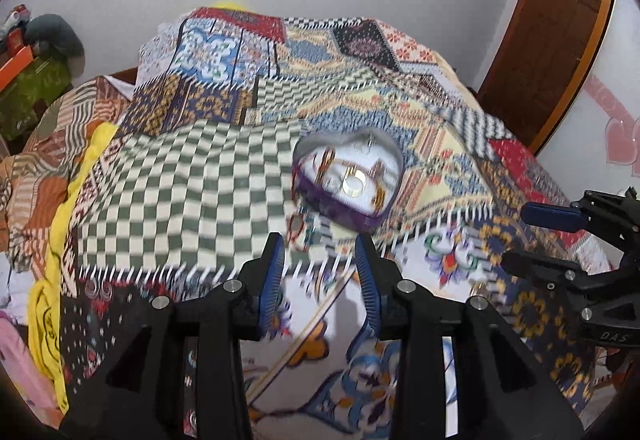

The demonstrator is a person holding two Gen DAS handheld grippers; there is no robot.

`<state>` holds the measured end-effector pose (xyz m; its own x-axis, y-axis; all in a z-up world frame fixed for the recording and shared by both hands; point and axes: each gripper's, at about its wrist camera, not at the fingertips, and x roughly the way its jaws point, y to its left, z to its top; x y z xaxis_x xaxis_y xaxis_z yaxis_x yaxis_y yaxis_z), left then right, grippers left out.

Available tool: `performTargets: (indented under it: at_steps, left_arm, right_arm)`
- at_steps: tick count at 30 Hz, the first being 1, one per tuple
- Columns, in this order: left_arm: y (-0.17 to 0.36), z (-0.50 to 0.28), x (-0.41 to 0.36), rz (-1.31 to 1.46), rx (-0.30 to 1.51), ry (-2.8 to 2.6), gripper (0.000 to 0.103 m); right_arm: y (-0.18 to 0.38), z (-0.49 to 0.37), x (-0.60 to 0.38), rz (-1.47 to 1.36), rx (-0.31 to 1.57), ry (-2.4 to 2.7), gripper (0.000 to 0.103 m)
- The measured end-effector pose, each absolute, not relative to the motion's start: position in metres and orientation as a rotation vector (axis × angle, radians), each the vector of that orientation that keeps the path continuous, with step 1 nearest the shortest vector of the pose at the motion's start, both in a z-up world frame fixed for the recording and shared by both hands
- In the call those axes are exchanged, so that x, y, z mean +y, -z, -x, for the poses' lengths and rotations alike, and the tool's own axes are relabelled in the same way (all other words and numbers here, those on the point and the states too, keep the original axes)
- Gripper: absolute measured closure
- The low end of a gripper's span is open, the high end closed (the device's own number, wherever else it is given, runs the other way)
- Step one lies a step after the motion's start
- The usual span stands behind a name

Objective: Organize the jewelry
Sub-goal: 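Grasp the red bracelet beside the tin with the left tool while the right tool grasps a gold ring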

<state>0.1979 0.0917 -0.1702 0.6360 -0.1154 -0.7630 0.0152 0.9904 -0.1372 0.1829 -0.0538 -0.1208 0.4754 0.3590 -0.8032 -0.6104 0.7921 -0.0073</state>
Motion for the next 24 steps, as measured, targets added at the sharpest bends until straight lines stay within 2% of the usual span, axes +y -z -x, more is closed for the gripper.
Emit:
performTargets:
  at_steps: [17,18,22,24]
  left_arm:
    - [0.200,-0.173,0.100,0.121,0.951,0.040,0.067]
    - [0.200,-0.172,0.100,0.123,0.952,0.040,0.067]
    - [0.203,-0.171,0.099,0.123,0.957,0.042,0.067]
    - [0.203,-0.173,0.099,0.119,0.959,0.042,0.067]
  right_arm:
    - [0.155,-0.163,-0.040,0.419,0.983,-0.663,0.056]
    - [0.156,-0.163,-0.040,0.420,0.981,-0.662,0.059]
    - [0.157,-0.156,-0.035,0.456,0.956,-0.666,0.087]
    - [0.157,-0.154,-0.033,0.474,0.943,-0.659,0.088]
